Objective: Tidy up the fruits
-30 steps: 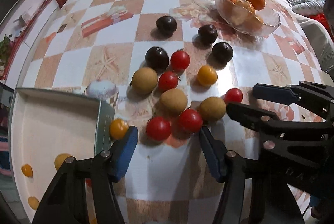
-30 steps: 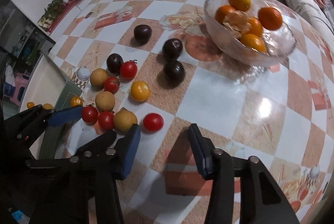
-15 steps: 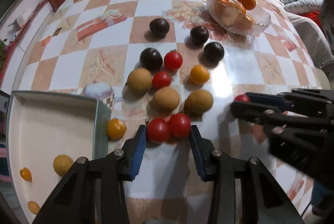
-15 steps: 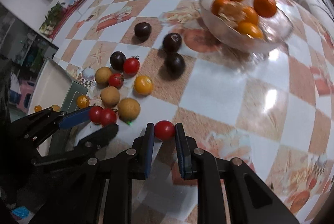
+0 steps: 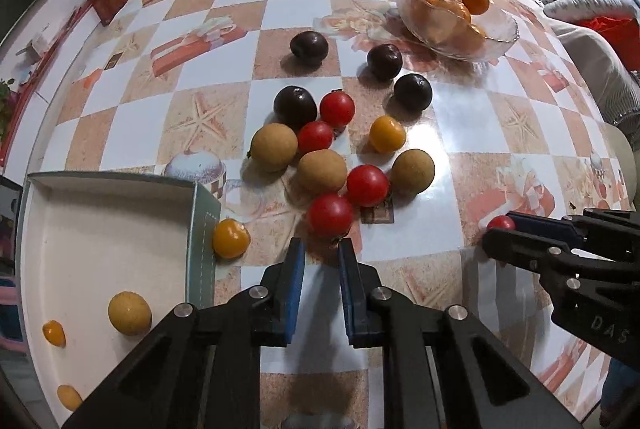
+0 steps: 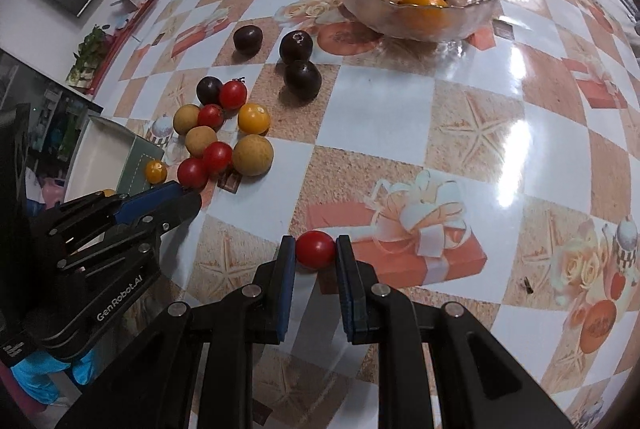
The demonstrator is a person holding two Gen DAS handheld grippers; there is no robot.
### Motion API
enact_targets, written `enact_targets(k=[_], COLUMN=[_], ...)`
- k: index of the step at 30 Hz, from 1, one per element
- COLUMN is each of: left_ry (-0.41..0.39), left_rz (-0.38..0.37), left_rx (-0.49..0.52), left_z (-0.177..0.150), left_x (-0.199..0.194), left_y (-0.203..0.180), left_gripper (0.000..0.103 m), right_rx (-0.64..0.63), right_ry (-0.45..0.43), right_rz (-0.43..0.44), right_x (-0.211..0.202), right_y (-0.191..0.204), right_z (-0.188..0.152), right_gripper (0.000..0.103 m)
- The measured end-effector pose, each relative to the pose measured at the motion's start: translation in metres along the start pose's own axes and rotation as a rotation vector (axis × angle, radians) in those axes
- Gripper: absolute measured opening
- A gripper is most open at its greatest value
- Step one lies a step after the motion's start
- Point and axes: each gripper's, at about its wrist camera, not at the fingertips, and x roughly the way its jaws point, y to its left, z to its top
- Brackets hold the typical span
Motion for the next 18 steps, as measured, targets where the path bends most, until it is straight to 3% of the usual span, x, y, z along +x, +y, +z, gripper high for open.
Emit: enact_targets(k=[12, 13, 14, 16, 18], left_ry=[0.015, 0.016, 0.015, -0.013, -0.039], left_rz=[-0.018, -0.021, -0.026, 0.001, 0.016], left_rx=[0.007, 0.006, 0.005, 0.001, 0.012], left_z=[0.0034, 0.0037, 0.0034, 0.0007, -0.0022], left_x=[0.0018, 0.0018, 0.0016, -0.0024, -0.0055], left_y=[-0.0035, -0.0039, -0.0043, -0.0054, -0.0072], left_gripper=[0.019, 0.024, 0.049, 0.075, 0.075], right_rx=[0.013, 0.014, 0.014, 0.017, 0.020], right_ry=[-0.004, -0.004, -0.004, -0.004, -0.006], right_rz=[0.016, 0.016, 0.016, 0.018, 0.020], right_x=[-0.0018, -0.0021, -0.0021, -0.0024, -0.0033], right_y=[-0.0037, -0.0038, -0.0041, -0.0047, -0.0052], right_z=[-0.0039, -0.0041, -0.0038, -0.0039, -0.0049], right_gripper=[0.021, 0.021, 0.021, 0.021, 0.021])
